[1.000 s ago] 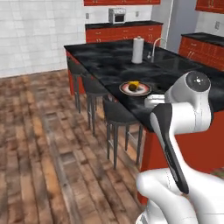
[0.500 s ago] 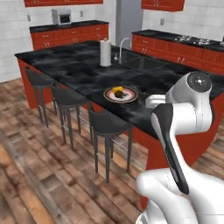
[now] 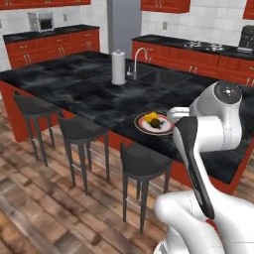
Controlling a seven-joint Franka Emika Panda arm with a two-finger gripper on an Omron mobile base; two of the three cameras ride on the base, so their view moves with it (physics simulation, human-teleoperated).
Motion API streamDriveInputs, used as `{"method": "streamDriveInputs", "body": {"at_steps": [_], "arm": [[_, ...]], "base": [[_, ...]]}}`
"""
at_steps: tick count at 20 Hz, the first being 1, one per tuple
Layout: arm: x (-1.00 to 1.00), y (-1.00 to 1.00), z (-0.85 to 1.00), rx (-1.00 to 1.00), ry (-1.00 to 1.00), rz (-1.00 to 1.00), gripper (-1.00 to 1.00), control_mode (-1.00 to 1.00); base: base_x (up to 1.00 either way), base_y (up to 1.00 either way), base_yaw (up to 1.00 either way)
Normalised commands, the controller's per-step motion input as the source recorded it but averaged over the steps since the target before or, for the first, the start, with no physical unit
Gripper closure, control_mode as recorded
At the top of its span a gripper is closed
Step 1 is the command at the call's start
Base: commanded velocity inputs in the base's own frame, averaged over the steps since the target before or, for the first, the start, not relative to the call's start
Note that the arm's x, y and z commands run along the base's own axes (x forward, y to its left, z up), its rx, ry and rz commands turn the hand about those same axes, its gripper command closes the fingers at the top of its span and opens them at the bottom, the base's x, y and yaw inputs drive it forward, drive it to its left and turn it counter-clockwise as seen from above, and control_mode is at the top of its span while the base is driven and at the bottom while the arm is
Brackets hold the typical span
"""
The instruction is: Take the cheese, steak, and avocado from the fridge and place them on the plate on the dining counter to create an appetizer plate.
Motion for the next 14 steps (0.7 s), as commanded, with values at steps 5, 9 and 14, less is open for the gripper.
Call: {"method": "streamDriveInputs", "body": {"at_steps": [5, 9, 14], "arm": [[0.0, 0.0, 0.0, 0.0, 0.0, 0.0, 1.0, 1.0], [0.0, 0.0, 0.0, 0.0, 0.0, 0.0, 1.0, 1.0], [0.0, 0.0, 0.0, 0.0, 0.0, 0.0, 1.0, 1.0]], "base": [[0.95, 0.36, -0.25], [0.76, 0.08, -0.28], [0.64, -0.34, -0.31]]}}
